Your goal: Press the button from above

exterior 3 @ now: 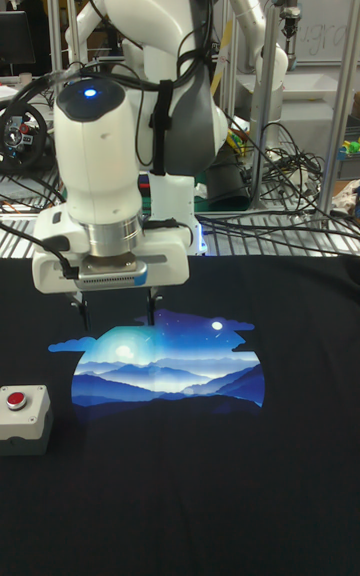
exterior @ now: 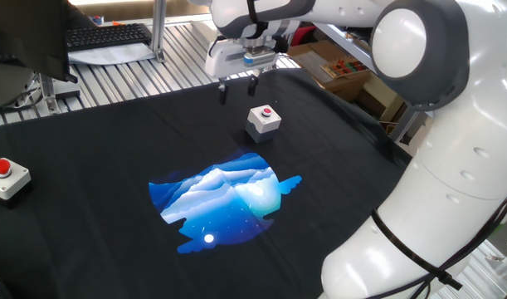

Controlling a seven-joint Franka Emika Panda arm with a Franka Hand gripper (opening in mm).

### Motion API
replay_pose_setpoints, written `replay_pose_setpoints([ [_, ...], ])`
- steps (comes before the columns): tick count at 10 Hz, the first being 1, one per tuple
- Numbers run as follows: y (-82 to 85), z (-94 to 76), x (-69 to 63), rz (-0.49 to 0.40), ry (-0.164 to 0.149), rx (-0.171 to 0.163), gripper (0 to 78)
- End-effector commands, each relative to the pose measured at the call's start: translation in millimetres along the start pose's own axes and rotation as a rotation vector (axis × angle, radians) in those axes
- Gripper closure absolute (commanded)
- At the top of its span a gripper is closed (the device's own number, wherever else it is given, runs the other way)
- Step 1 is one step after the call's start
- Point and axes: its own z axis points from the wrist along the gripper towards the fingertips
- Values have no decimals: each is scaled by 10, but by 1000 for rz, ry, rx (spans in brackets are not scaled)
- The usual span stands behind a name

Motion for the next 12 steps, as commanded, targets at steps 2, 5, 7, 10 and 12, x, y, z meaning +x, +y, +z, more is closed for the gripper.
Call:
replay_pose_setpoints([
  [2, 2, -16, -5, 26, -1, 3, 2],
  [5, 25, -24, -8, -8, 0, 12, 2],
  [7, 25, -24, -8, -25, -4, 11, 2],
  [10, 25, -24, -8, 15, -5, 13, 2],
  [12, 25, -24, -8, 42, -1, 18, 2],
])
